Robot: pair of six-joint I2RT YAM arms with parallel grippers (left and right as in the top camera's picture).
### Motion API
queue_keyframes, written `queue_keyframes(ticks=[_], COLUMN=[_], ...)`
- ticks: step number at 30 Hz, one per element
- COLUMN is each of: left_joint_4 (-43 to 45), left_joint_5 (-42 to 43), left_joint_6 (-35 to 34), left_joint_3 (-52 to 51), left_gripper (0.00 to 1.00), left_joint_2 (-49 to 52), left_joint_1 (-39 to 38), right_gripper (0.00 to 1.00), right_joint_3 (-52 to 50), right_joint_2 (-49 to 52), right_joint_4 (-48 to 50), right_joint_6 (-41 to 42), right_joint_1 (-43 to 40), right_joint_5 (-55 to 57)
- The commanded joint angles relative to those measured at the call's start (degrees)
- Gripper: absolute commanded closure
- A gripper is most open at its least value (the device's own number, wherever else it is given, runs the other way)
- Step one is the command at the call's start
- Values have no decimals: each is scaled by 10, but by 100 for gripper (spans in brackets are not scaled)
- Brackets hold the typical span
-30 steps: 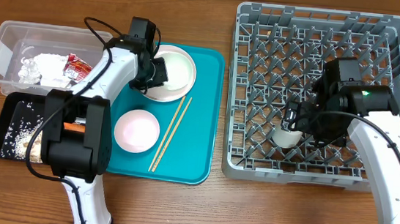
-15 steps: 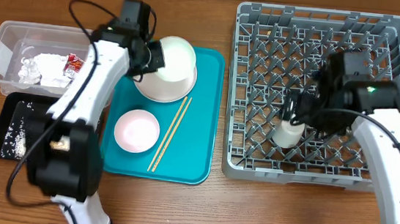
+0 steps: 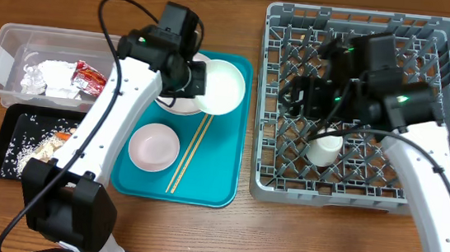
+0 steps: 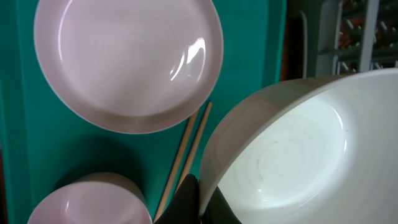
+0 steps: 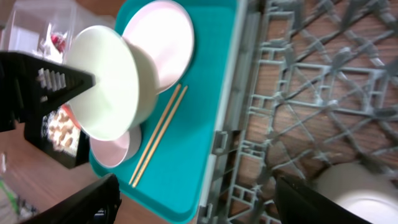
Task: Sort waste into correct bins and load items into the dishwasher
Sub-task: 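Lift the white bowl toward the right gripper and grasp it with the right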
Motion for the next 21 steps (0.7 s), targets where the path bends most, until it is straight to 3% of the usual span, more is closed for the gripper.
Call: queue_keyframes(ticks=[1,8,18,21], left_joint_4=[0,-9,-12,-12], left_joint_5=[38,98,127,127], left_joint_6=[28,44,66,66], left_joint_3=[7,7,7,7], left_gripper=[96,96,95,94], left_joint_2=[-4,-4,-4,-4], left_joint_1=[-18,-26,-26,-26], right_gripper=[19,36,37,44], right_joint_3=[-7,-7,-7,-7], right_joint_2=[8,49,120,120], right_joint_4=[21,55,82,89], right_joint_6=[10,10,10,10], right_joint_1=[48,86,86,86], right_joint_5=[77,87,50,49])
